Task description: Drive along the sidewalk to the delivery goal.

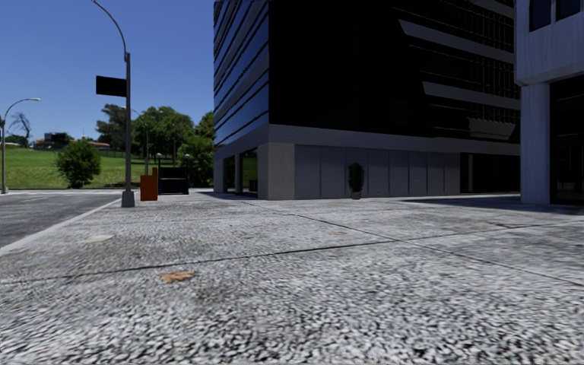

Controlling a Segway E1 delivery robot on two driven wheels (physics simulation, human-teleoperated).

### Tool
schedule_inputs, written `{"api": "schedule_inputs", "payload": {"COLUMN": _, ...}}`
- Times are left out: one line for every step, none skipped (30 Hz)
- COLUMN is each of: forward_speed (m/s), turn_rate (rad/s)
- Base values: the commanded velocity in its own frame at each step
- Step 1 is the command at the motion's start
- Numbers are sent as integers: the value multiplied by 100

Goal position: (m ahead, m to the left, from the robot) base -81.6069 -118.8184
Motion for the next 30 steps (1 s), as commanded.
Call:
{"api": "schedule_inputs", "payload": {"forward_speed": 0, "turn_rate": -35}}
{"api": "schedule_inputs", "payload": {"forward_speed": 0, "turn_rate": -35}}
{"api": "schedule_inputs", "payload": {"forward_speed": 0, "turn_rate": -35}}
{"api": "schedule_inputs", "payload": {"forward_speed": 0, "turn_rate": -35}}
{"api": "schedule_inputs", "payload": {"forward_speed": 0, "turn_rate": -36}}
{"api": "schedule_inputs", "payload": {"forward_speed": 0, "turn_rate": -36}}
{"api": "schedule_inputs", "payload": {"forward_speed": 0, "turn_rate": -36}}
{"api": "schedule_inputs", "payload": {"forward_speed": 0, "turn_rate": -36}}
{"api": "schedule_inputs", "payload": {"forward_speed": 0, "turn_rate": -36}}
{"api": "schedule_inputs", "payload": {"forward_speed": 0, "turn_rate": -36}}
{"api": "schedule_inputs", "payload": {"forward_speed": 0, "turn_rate": -36}}
{"api": "schedule_inputs", "payload": {"forward_speed": 0, "turn_rate": -36}}
{"api": "schedule_inputs", "payload": {"forward_speed": 0, "turn_rate": -36}}
{"api": "schedule_inputs", "payload": {"forward_speed": 0, "turn_rate": -36}}
{"api": "schedule_inputs", "payload": {"forward_speed": 0, "turn_rate": -36}}
{"api": "schedule_inputs", "payload": {"forward_speed": 0, "turn_rate": -36}}
{"api": "schedule_inputs", "payload": {"forward_speed": 0, "turn_rate": -36}}
{"api": "schedule_inputs", "payload": {"forward_speed": 0, "turn_rate": -36}}
{"api": "schedule_inputs", "payload": {"forward_speed": 0, "turn_rate": -36}}
{"api": "schedule_inputs", "payload": {"forward_speed": 0, "turn_rate": -36}}
{"api": "schedule_inputs", "payload": {"forward_speed": 0, "turn_rate": -36}}
{"api": "schedule_inputs", "payload": {"forward_speed": 0, "turn_rate": -36}}
{"api": "schedule_inputs", "payload": {"forward_speed": 0, "turn_rate": -36}}
{"api": "schedule_inputs", "payload": {"forward_speed": 0, "turn_rate": -36}}
{"api": "schedule_inputs", "payload": {"forward_speed": 0, "turn_rate": -36}}
{"api": "schedule_inputs", "payload": {"forward_speed": 0, "turn_rate": -36}}
{"api": "schedule_inputs", "payload": {"forward_speed": 0, "turn_rate": -36}}
{"api": "schedule_inputs", "payload": {"forward_speed": 0, "turn_rate": -36}}
{"api": "schedule_inputs", "payload": {"forward_speed": 0, "turn_rate": -36}}
{"api": "schedule_inputs", "payload": {"forward_speed": 0, "turn_rate": -36}}
